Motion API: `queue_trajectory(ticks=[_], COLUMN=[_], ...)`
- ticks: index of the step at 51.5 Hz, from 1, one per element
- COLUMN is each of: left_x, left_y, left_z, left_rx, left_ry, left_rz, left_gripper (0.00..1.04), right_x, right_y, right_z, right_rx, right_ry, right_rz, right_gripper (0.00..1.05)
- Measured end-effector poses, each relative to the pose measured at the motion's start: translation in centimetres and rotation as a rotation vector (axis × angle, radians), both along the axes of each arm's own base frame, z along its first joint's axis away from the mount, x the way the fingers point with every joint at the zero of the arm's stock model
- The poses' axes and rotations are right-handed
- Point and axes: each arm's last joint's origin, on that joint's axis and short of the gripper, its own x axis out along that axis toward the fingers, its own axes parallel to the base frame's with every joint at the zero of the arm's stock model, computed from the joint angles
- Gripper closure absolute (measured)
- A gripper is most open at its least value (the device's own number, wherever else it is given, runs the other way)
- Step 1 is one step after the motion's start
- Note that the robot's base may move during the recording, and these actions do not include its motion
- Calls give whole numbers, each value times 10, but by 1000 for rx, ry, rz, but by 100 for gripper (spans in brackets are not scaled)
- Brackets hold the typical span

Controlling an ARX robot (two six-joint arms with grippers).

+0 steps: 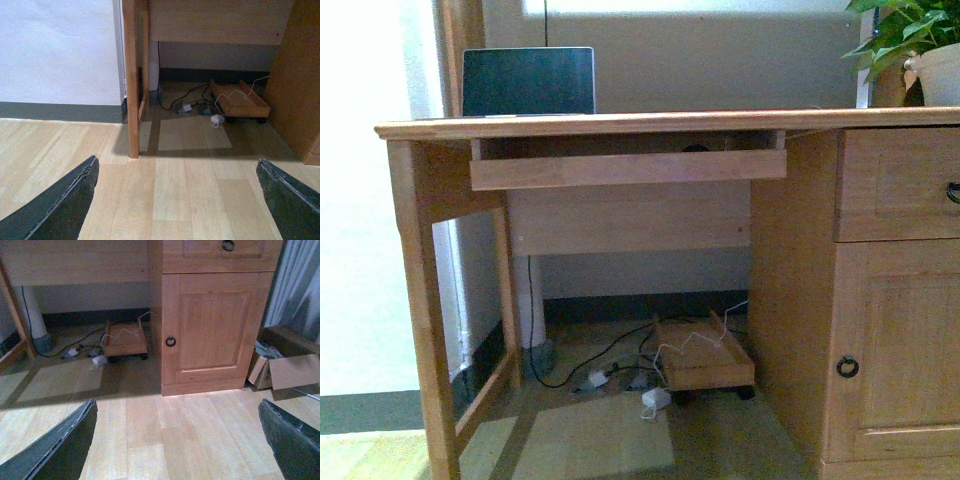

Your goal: Place mouse

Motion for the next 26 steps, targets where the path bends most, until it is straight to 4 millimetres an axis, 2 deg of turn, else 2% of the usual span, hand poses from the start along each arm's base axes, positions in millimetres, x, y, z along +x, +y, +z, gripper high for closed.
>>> queue_trajectory(ticks=[26], left_x=[0], left_y=[0], left_z=[0], left_rx=[0], left_ry=[0], left_rz=[0], left_gripper=[8], right_x=[0], right_y=[0], right_z=[0], right_rx=[0], right_ry=[0], right_rz=[0], right_gripper=[7])
